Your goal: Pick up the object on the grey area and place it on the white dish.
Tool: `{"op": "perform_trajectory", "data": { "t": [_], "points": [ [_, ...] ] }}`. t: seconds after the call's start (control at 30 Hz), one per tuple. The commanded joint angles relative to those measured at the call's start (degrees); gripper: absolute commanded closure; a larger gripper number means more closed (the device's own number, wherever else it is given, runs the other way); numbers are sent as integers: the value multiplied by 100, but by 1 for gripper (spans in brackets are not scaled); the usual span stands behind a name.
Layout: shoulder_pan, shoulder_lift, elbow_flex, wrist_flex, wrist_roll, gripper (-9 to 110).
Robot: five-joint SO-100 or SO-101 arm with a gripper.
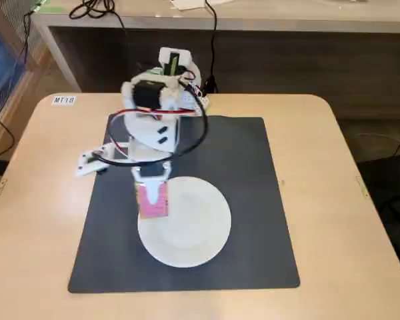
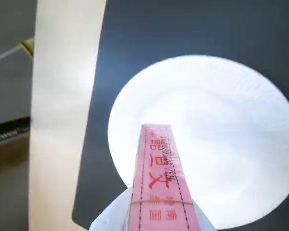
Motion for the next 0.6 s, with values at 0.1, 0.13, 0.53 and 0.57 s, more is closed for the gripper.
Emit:
{"op": "perform_trajectory", "data": {
  "t": [0.1,0.13,0.53,0.57],
  "points": [
    [-360,-615,-993,-18,-62,101],
    [-387,-782,-1204,-18,-79,101],
    [-387,-1274,-1441,-26,-114,101],
    [-387,-1292,-1441,-26,-123,101]
  ]
}}
